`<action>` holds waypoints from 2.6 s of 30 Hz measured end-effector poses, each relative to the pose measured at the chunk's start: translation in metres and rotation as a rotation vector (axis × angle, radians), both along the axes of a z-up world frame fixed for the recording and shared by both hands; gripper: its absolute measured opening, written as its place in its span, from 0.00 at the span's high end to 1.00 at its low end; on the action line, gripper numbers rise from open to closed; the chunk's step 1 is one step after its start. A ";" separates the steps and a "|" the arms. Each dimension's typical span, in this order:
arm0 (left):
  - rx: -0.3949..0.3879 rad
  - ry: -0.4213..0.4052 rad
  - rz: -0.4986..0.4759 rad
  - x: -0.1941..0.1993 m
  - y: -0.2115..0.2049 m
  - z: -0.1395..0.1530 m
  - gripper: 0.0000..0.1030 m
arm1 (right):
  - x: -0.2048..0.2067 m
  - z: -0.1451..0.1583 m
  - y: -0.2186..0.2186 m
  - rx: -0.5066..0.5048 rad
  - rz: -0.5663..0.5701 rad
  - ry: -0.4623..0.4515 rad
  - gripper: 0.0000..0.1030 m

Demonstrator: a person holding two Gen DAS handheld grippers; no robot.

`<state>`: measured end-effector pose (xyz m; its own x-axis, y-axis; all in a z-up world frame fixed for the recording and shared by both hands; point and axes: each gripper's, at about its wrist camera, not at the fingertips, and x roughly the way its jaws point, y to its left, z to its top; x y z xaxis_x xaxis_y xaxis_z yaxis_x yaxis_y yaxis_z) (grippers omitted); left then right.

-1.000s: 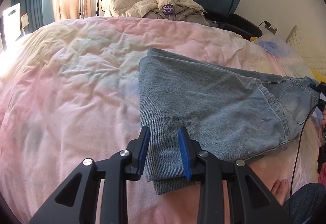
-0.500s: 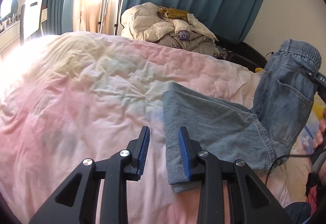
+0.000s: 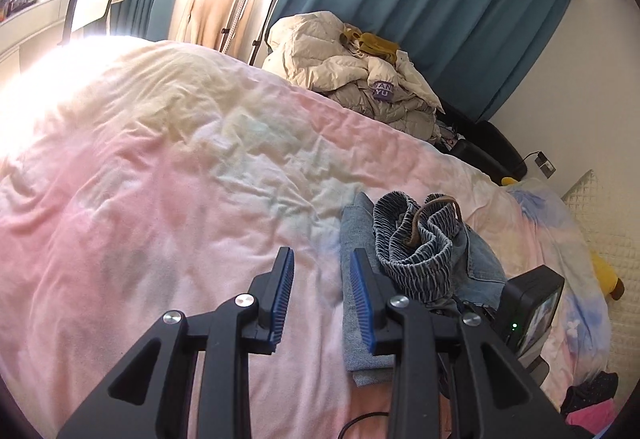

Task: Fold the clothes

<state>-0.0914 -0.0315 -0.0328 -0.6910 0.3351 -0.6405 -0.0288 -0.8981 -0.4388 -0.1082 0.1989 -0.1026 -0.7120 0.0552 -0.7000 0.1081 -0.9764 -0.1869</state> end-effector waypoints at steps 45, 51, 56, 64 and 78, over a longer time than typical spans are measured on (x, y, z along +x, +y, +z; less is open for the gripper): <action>0.169 0.081 -0.105 -0.004 0.006 -0.006 0.71 | 0.056 0.000 -0.062 0.111 0.225 -0.007 0.53; 0.152 0.107 -0.104 -0.002 0.006 -0.003 0.71 | 0.067 -0.007 -0.073 0.468 0.283 0.129 0.21; 0.152 0.105 -0.112 -0.001 0.006 -0.002 0.71 | 0.080 0.011 -0.068 0.438 0.342 0.160 0.21; 0.168 0.090 -0.174 -0.005 0.011 -0.009 0.71 | 0.081 0.083 -0.013 0.016 0.271 0.223 0.23; 0.030 0.059 -0.318 -0.026 0.061 -0.032 0.71 | -0.093 0.077 0.036 -0.535 0.130 -0.080 0.41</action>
<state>-0.1171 0.0299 -0.0652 -0.5846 0.5581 -0.5889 -0.3323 -0.8269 -0.4538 -0.2015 0.2345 -0.0255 -0.6326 -0.4078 -0.6584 0.2276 -0.9105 0.3452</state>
